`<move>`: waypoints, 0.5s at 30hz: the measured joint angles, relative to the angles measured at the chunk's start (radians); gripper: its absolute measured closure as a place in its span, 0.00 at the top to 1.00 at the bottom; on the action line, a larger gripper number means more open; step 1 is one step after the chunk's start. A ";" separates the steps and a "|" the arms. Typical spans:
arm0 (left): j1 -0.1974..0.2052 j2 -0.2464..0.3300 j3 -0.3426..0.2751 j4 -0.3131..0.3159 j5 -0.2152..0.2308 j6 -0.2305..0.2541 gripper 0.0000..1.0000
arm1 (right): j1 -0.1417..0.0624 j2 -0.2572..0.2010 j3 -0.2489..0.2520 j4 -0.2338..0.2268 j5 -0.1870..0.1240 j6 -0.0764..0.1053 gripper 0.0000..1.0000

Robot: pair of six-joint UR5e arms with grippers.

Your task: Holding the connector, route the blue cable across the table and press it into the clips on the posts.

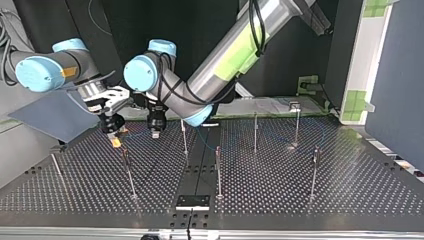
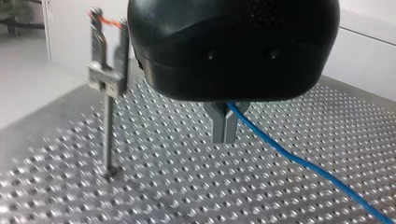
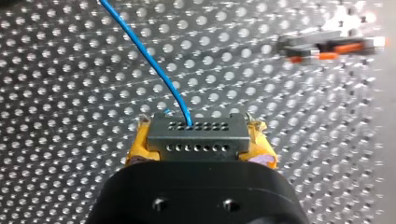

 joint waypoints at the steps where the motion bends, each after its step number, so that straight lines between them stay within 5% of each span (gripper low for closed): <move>1: -0.002 0.005 0.000 0.000 0.000 0.006 0.00 | -0.001 -0.004 0.000 0.001 0.000 0.002 0.00; 15: -0.018 0.081 0.002 0.017 -0.003 0.041 0.00 | -0.020 -0.048 -0.018 0.032 -0.001 0.019 0.00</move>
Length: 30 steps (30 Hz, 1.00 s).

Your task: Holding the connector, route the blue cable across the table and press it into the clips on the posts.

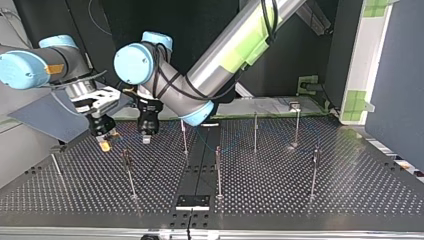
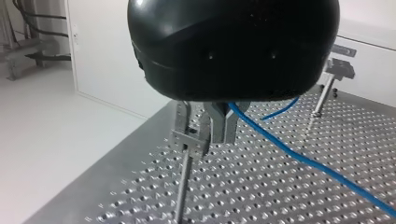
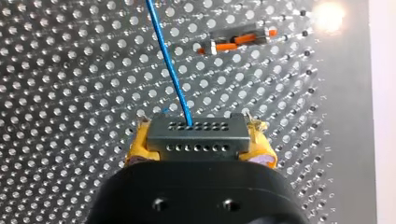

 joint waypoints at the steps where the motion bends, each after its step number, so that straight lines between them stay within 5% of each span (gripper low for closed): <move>1: 0.000 0.001 0.000 0.003 0.000 0.000 0.00 | -0.001 -0.001 -0.001 0.002 0.000 0.000 0.00; 18: 0.028 0.000 -0.004 0.041 0.014 0.000 0.00 | -0.033 -0.026 -0.058 0.039 -0.027 0.017 0.00; 30: 0.058 -0.033 -0.004 0.109 0.128 -0.002 0.00 | -0.055 -0.010 -0.064 0.039 -0.042 0.018 0.00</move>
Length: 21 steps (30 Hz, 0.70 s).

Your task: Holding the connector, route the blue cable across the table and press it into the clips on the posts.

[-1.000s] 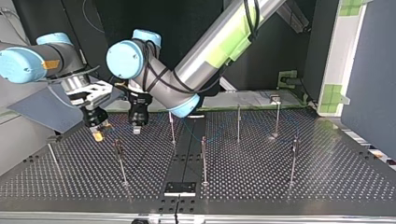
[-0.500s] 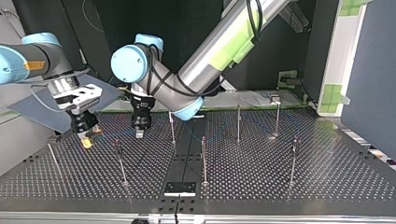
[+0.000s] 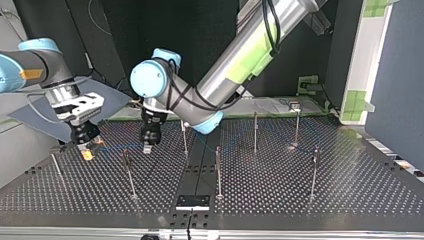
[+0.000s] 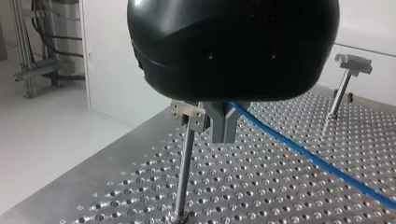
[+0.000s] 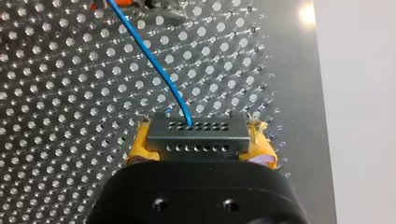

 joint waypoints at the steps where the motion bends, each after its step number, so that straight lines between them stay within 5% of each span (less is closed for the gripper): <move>1: 0.003 -0.001 0.000 0.006 0.007 0.000 0.00 | -0.002 0.002 0.000 0.000 -0.002 0.000 0.00; 21: 0.086 -0.004 0.041 0.039 0.073 -0.002 0.00 | -0.048 0.019 -0.041 -0.002 -0.044 0.006 0.00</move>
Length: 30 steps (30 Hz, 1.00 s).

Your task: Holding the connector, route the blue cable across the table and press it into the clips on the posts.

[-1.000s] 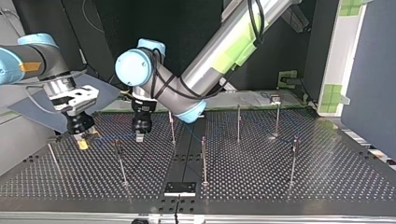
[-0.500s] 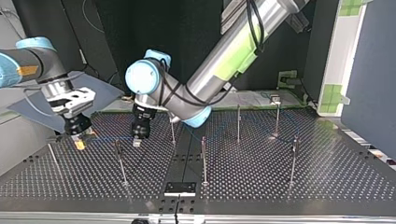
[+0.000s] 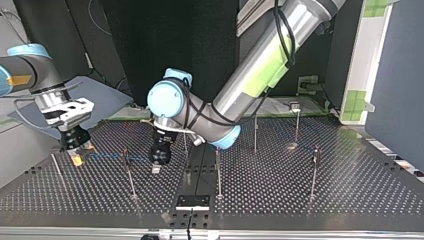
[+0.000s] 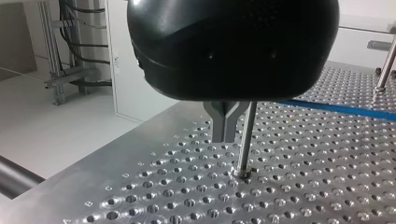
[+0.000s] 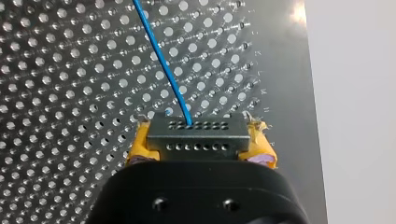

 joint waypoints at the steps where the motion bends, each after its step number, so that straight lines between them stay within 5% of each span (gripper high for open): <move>1: 0.002 0.000 0.002 -0.003 0.002 0.000 0.00 | -0.002 0.001 0.000 0.000 0.000 0.000 0.00; 7: -0.002 0.000 0.000 -0.023 0.008 0.003 0.00 | -0.012 0.002 -0.001 -0.002 -0.003 -0.002 0.00; 8: -0.005 0.001 0.000 -0.028 0.011 0.004 0.11 | -0.013 0.002 -0.001 -0.002 -0.004 -0.002 0.00; 9: -0.008 0.001 -0.001 -0.033 0.014 0.005 0.11 | -0.014 0.003 -0.001 -0.002 -0.006 -0.003 0.00; 11: -0.016 0.001 -0.006 -0.044 0.021 0.008 0.31 | -0.015 0.004 -0.001 -0.003 -0.007 -0.004 0.00; 12: -0.020 0.001 -0.008 -0.049 0.024 0.008 0.31 | -0.015 0.004 -0.001 -0.003 -0.008 -0.004 0.00; 14: -0.028 0.001 -0.014 -0.059 0.027 0.009 0.69 | -0.016 0.004 -0.001 -0.003 -0.008 -0.004 0.00; 15: -0.032 0.001 -0.017 -0.062 0.027 0.010 0.69 | -0.017 0.004 -0.001 -0.003 -0.008 -0.005 0.00; 17: -0.039 0.001 -0.024 -0.065 0.026 0.010 1.00 | -0.017 0.004 -0.001 -0.003 -0.009 -0.005 0.00; 30: -0.061 0.002 -0.031 -0.116 -0.027 0.017 1.00 | -0.018 0.007 0.000 -0.003 -0.009 -0.009 0.00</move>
